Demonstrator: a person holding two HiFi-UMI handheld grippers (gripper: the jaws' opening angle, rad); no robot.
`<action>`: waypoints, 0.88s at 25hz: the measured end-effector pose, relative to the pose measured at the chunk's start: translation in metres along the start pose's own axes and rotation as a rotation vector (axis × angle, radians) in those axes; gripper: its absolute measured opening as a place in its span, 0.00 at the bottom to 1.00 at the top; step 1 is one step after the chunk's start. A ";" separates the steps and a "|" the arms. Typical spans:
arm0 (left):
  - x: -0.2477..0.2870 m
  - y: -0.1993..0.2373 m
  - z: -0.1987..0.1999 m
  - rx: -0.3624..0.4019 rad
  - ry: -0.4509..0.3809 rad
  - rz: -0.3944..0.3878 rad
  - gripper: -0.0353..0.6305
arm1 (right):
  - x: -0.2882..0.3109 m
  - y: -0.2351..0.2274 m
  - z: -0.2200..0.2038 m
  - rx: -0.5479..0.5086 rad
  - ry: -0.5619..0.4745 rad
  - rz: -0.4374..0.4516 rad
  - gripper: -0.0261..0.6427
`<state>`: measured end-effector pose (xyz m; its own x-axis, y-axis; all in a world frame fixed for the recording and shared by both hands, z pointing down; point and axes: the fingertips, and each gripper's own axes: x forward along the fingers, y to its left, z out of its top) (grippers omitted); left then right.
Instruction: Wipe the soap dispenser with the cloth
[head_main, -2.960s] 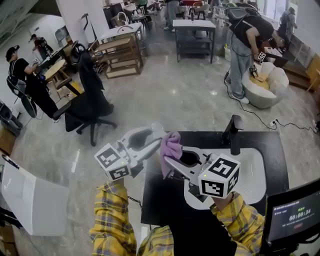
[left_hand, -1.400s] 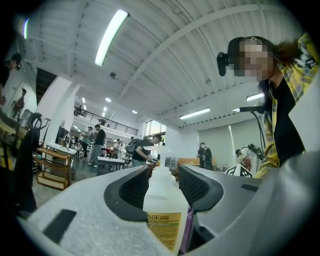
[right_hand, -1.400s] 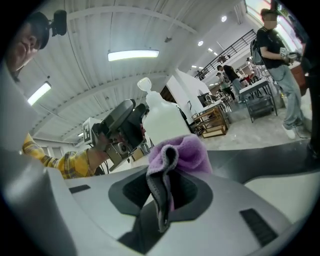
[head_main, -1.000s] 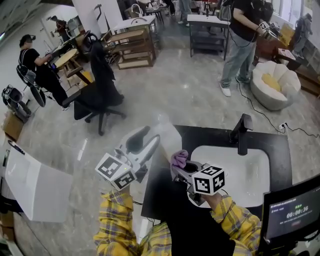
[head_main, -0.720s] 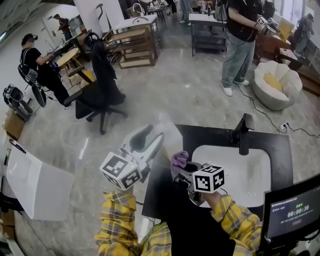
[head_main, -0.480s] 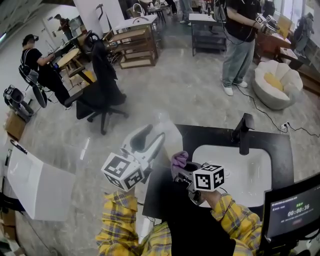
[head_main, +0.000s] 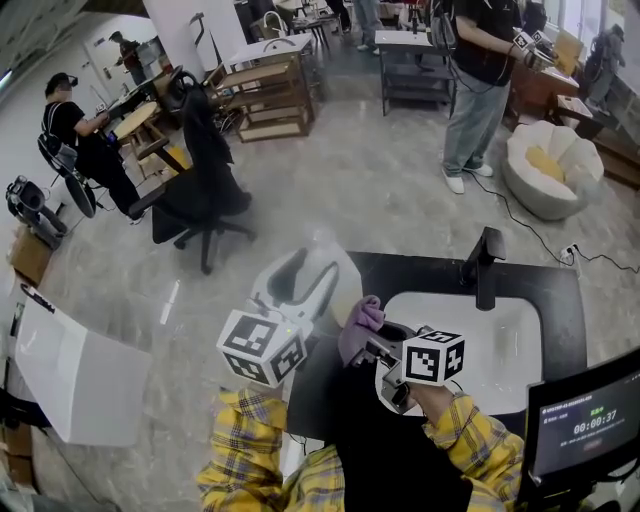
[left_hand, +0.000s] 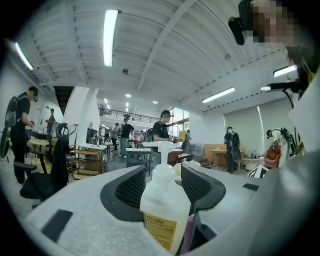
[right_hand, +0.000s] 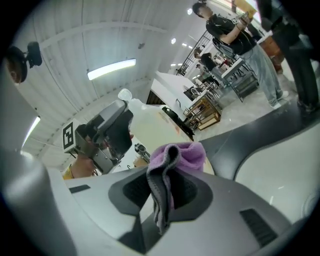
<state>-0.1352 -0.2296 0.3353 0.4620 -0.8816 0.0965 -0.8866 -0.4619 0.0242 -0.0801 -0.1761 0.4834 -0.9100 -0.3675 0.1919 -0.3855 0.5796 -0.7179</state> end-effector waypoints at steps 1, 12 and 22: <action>0.004 0.000 -0.003 0.022 0.015 0.018 0.35 | -0.004 -0.001 0.006 -0.024 -0.011 -0.009 0.16; 0.043 0.007 -0.003 0.070 0.006 0.239 0.35 | -0.030 -0.024 0.030 -0.082 -0.081 -0.088 0.16; 0.046 0.007 -0.006 0.067 -0.003 0.195 0.30 | -0.036 -0.021 0.037 -0.125 -0.094 -0.098 0.16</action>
<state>-0.1207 -0.2731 0.3459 0.2822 -0.9552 0.0895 -0.9556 -0.2881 -0.0613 -0.0337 -0.2018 0.4669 -0.8510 -0.4899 0.1891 -0.4931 0.6215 -0.6088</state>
